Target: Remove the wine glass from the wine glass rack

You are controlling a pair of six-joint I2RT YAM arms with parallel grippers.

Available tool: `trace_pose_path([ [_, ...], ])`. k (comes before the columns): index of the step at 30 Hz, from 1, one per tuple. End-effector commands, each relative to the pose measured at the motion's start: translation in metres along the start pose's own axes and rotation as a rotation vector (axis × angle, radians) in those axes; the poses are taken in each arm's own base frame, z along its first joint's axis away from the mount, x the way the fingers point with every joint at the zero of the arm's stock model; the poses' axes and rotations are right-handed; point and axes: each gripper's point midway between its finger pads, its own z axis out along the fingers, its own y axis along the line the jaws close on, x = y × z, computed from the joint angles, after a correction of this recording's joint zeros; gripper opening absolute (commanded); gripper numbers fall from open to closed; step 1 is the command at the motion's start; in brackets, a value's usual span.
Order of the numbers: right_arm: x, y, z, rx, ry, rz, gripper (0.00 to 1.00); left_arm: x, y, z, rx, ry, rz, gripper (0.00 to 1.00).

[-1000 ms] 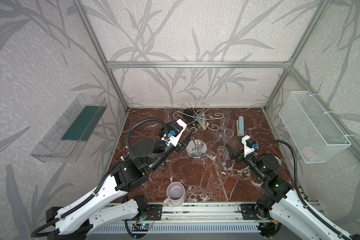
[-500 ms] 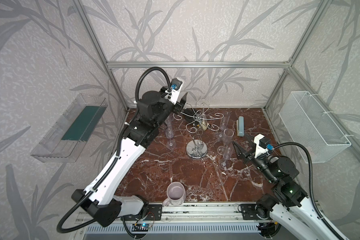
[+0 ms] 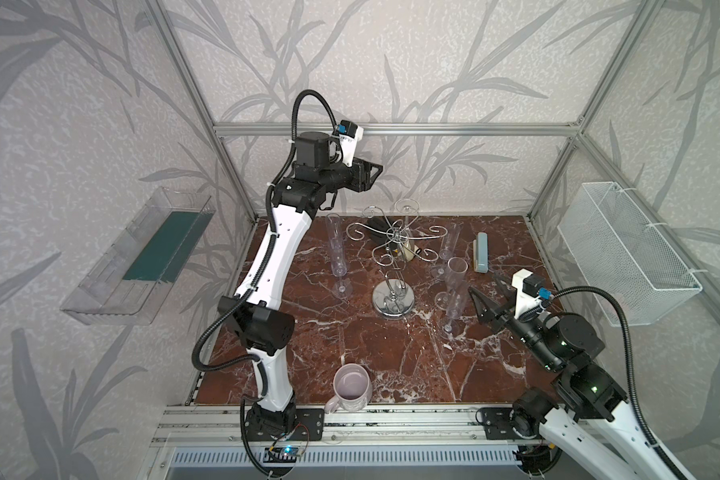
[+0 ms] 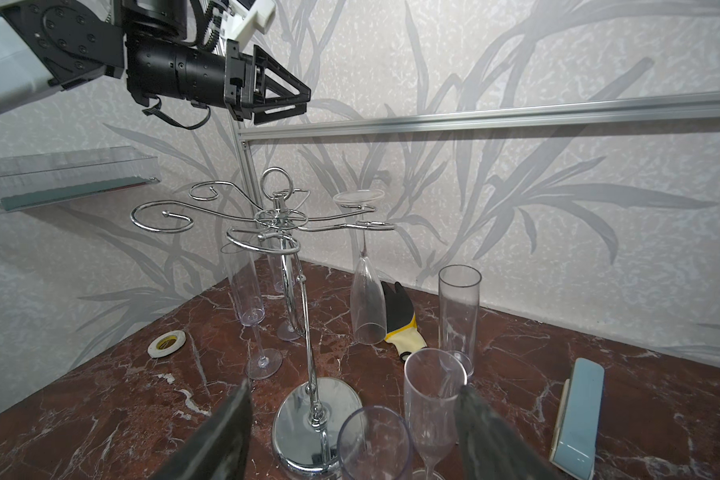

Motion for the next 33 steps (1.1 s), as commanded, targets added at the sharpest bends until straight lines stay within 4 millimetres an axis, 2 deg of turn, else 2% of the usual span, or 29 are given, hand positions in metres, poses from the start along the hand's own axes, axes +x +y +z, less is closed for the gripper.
trace_pose_path([
  [1,-0.015,-0.003,-0.007,0.023,-0.014,0.015,0.75,0.015,-0.02,0.007,0.143,0.074,-0.126,0.63],
  [9,-0.026,0.008,0.007,-0.023,0.052,0.038,0.75,0.044,-0.014,0.033,0.199,0.167,-0.193,0.61],
  [20,-0.023,0.013,0.016,-0.046,0.098,0.067,0.75,0.061,-0.012,0.059,0.286,0.198,-0.255,0.59],
  [27,-0.017,0.012,0.017,-0.041,0.115,0.078,0.75,0.074,-0.021,0.065,0.315,0.236,-0.262,0.56],
  [33,-0.015,0.013,0.017,-0.05,0.122,0.089,0.75,0.083,-0.03,0.061,0.312,0.272,-0.254,0.51],
])
